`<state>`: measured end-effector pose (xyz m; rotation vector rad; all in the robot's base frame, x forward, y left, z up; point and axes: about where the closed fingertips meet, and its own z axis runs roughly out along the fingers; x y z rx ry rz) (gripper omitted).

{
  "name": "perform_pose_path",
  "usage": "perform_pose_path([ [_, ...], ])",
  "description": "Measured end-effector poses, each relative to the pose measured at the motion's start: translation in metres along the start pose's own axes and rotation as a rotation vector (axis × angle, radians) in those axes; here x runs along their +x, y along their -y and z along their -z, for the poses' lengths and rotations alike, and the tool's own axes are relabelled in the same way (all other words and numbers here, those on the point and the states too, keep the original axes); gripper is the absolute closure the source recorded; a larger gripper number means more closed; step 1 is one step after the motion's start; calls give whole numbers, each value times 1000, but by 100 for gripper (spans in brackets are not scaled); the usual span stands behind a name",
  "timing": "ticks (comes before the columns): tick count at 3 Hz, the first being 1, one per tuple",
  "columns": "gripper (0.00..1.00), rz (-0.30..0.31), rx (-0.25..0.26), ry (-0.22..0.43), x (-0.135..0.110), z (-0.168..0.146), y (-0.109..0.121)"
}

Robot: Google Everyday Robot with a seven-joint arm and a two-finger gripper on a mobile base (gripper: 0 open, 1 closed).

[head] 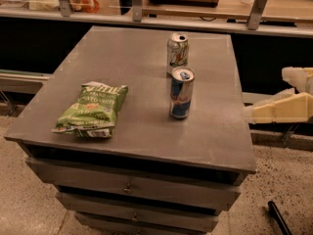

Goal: Knock redbull can over

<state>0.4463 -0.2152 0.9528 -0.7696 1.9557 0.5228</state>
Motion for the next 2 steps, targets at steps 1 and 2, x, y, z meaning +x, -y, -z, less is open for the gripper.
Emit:
perform_pose_path([
  [1, 0, 35, -46, 34, -4, -12, -12],
  [2, 0, 84, -104, 130, -7, -38, -31],
])
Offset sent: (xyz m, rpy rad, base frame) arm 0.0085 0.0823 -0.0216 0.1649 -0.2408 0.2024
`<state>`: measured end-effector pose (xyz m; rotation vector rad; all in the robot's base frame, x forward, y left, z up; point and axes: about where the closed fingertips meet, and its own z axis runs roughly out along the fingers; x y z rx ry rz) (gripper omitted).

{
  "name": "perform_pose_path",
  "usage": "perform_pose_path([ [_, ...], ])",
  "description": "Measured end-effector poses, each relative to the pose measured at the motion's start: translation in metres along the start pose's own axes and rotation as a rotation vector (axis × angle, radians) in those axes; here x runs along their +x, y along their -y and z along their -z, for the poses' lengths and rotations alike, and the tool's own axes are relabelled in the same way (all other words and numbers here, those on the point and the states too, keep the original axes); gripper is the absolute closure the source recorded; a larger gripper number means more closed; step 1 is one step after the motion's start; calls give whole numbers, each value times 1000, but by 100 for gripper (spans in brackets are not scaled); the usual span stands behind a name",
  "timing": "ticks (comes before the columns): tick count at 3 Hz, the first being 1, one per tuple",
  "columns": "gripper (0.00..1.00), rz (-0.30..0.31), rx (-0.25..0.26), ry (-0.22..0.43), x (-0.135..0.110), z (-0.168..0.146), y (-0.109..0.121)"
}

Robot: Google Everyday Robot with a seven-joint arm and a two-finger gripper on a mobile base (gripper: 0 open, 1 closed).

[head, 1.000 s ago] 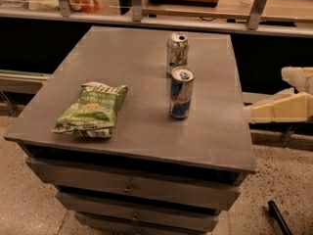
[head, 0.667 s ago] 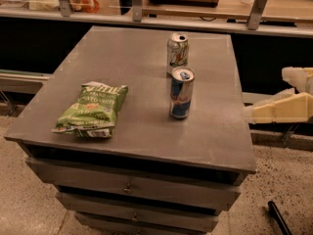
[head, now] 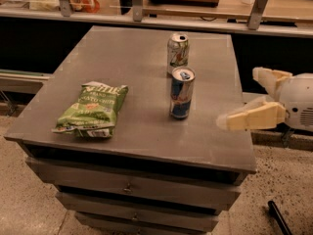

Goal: Knock redbull can over

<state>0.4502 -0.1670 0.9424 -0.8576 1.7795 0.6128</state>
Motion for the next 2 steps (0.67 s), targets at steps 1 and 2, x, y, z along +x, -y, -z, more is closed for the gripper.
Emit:
perform_pose_path([
  [1, 0, 34, -6, 96, 0, -23, -8],
  [2, 0, 59, 17, 158, 2, -44, -7],
])
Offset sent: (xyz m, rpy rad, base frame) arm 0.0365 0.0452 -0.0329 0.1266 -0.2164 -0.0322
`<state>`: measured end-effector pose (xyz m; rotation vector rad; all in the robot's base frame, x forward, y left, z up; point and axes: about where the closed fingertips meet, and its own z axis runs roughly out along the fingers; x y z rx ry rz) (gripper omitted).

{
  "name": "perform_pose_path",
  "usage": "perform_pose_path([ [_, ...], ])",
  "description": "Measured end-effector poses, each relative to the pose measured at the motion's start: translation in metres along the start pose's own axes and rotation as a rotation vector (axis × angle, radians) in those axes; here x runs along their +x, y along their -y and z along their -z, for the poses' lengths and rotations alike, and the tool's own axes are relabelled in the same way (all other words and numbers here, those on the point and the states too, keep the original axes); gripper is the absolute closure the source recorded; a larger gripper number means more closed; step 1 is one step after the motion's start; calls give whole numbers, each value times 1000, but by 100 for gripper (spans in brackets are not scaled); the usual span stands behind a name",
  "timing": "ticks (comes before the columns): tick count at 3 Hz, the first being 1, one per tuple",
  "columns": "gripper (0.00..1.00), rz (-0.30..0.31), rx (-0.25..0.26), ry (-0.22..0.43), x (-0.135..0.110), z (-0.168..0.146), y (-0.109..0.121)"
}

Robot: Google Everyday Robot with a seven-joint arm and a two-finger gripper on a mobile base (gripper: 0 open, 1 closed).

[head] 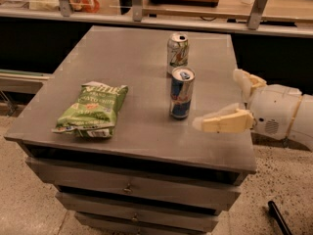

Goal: Knock redbull can over

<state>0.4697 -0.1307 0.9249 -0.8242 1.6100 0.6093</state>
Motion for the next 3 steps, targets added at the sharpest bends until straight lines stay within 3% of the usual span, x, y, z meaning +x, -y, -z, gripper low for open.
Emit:
perform_pose_path([
  [1, 0, 4, -8, 56, 8, -31, -5],
  [3, 0, 11, -41, 102, 13, -63, -17],
])
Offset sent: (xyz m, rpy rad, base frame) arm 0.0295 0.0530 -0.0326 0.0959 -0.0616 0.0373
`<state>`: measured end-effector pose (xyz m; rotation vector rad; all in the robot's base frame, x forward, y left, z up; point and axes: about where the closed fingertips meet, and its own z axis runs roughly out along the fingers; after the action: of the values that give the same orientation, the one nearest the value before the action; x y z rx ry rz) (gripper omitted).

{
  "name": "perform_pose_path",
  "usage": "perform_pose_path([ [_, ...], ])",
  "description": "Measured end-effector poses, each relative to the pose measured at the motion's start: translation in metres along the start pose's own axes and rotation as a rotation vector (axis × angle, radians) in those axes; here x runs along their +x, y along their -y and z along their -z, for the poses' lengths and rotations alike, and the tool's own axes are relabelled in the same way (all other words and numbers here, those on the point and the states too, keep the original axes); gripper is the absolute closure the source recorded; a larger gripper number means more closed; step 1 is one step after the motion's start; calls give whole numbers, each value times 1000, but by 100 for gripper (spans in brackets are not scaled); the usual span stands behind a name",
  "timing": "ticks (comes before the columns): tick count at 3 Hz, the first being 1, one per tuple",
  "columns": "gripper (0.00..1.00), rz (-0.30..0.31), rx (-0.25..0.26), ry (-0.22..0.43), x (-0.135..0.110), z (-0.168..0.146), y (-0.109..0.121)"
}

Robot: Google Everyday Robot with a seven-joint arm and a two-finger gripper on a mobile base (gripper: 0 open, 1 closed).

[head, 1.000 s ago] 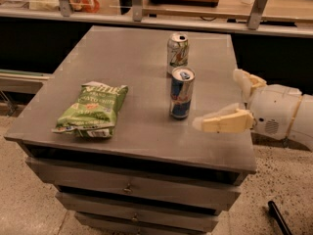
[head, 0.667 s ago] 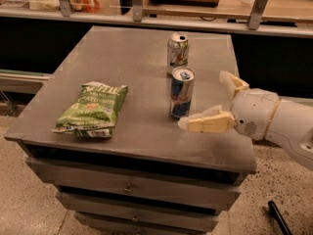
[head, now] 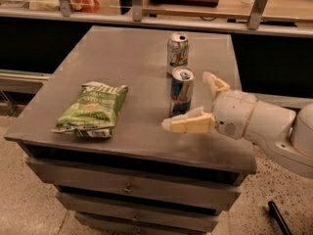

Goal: Knock redbull can over

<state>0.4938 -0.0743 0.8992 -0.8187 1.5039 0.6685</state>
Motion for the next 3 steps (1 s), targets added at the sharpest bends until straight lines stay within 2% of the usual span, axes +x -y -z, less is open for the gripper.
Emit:
perform_pose_path([
  [1, 16, 14, -22, 7, 2, -12, -6],
  [3, 63, 31, -54, -8, 6, -24, -16],
])
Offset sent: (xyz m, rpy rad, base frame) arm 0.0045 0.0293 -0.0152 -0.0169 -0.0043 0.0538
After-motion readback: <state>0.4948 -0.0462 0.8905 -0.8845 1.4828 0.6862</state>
